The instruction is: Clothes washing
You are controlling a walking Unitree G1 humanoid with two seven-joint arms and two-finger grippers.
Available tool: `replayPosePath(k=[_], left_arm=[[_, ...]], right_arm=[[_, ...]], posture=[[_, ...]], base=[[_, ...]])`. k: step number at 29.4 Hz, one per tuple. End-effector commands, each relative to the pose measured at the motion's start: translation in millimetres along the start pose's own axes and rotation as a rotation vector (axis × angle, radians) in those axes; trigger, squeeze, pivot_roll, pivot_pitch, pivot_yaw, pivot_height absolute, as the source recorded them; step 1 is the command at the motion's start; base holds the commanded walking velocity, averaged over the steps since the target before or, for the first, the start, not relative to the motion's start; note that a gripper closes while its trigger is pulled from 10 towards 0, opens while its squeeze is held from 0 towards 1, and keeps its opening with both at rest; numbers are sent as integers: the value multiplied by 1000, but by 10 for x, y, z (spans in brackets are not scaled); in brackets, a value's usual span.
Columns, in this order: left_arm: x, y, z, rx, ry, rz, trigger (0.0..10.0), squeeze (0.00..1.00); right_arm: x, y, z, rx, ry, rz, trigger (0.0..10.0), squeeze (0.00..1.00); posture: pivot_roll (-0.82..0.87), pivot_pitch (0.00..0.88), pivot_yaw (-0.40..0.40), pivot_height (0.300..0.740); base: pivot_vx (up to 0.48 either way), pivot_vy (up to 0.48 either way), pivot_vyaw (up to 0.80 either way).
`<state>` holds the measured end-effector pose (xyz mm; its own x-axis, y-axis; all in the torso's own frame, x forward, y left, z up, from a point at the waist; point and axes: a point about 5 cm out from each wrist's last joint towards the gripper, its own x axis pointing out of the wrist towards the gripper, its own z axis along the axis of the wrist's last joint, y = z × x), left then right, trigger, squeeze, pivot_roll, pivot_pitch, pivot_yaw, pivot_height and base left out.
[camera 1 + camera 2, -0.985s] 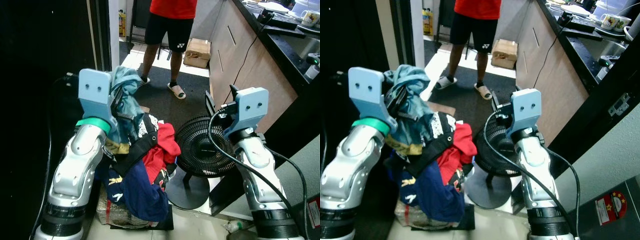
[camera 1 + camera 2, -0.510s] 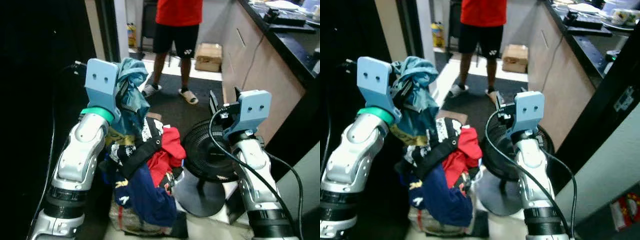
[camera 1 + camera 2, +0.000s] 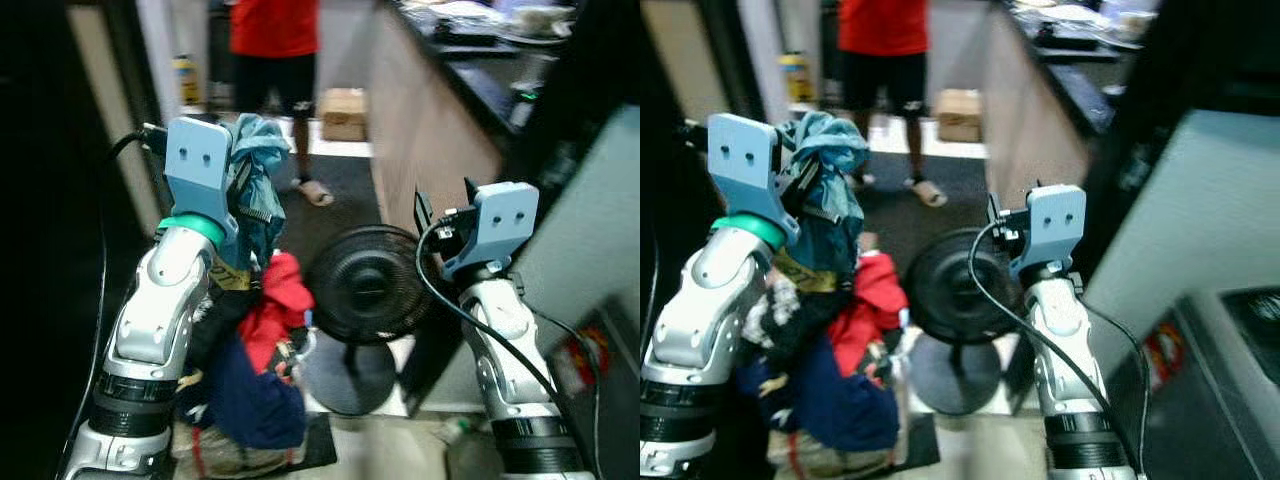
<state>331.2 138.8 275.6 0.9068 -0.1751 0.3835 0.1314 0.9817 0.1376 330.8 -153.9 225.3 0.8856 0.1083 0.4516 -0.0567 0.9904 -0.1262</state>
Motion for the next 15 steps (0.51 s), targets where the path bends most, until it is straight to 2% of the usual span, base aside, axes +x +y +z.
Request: replayPosePath(k=[1, 15], left_arm=[[-16, 12, -28, 4, 5, 9, 10000, 0], [-10, 15, -35, 2, 5, 15, 10000, 0]], right_arm=[[3, 22, -31, 12, 13, 7, 10000, 0], [25, 14, 8, 15, -1, 11, 10000, 0]], posture=[[52, 0, -1, 740], [45, 0, -3, 740]], base=[[0, 0, -800], [0, 0, -800]])
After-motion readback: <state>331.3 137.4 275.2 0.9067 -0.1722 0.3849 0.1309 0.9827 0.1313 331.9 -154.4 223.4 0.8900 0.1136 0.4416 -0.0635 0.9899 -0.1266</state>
